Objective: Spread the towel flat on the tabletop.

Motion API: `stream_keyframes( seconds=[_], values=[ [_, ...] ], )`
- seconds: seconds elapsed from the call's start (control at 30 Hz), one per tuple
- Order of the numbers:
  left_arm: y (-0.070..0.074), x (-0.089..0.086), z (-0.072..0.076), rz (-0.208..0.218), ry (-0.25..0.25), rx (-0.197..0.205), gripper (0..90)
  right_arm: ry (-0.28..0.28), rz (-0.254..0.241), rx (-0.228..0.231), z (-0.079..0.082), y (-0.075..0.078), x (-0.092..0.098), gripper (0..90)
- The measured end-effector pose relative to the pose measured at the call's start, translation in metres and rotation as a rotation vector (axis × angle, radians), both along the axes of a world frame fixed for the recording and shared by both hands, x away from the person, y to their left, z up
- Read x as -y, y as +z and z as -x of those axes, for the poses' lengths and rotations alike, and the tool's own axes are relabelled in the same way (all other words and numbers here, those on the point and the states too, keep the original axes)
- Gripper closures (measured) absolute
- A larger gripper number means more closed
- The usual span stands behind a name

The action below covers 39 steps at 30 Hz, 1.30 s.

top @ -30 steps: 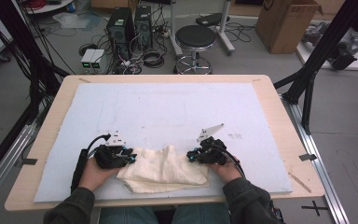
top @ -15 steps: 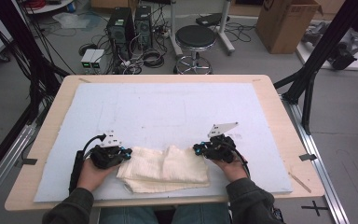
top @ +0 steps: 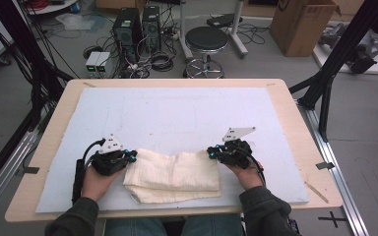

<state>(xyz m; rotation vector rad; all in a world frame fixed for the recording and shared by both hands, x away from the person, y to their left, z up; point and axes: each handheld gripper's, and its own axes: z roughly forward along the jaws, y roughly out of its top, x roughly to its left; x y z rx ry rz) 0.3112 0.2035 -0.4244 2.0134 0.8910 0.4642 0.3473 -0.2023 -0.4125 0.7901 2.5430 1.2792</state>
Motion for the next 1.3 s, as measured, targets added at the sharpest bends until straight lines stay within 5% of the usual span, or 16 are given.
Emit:
stream_keyframes(
  seconds=[0.17,0.37,0.5,0.57,0.67,0.73,0.83,1.1,1.3],
  values=[
    [0.007,0.000,-0.010,0.041,0.041,0.016,86.9,-0.012,0.012,0.026,-0.010,0.011,0.001,83.9],
    [0.011,0.007,-0.040,0.065,0.124,0.039,87.0,-0.045,0.054,0.046,-0.043,0.022,-0.003,84.4],
    [0.023,0.011,-0.076,0.071,0.211,0.081,85.4,-0.140,0.065,0.086,-0.081,0.037,-0.005,84.2],
    [0.025,0.012,-0.092,0.066,0.256,0.059,68.9,-0.220,0.033,0.105,-0.101,0.043,-0.002,67.9],
    [0.026,0.008,-0.098,0.088,0.244,0.064,66.6,-0.267,0.003,0.082,-0.117,0.044,0.002,65.6],
    [0.025,0.007,-0.096,0.094,0.211,0.052,64.6,-0.250,0.001,0.058,-0.118,0.040,0.003,62.6],
    [0.025,0.006,-0.090,0.092,0.171,0.044,62.7,-0.212,0.030,0.032,-0.115,0.036,0.001,60.7],
    [0.028,0.006,-0.048,0.108,0.042,0.069,58.1,-0.108,-0.004,0.011,-0.070,0.035,0.004,55.9],
    [0.027,0.001,-0.012,0.116,-0.040,0.089,55.5,-0.024,-0.042,0.064,-0.022,0.033,0.006,55.2]
  ],
)
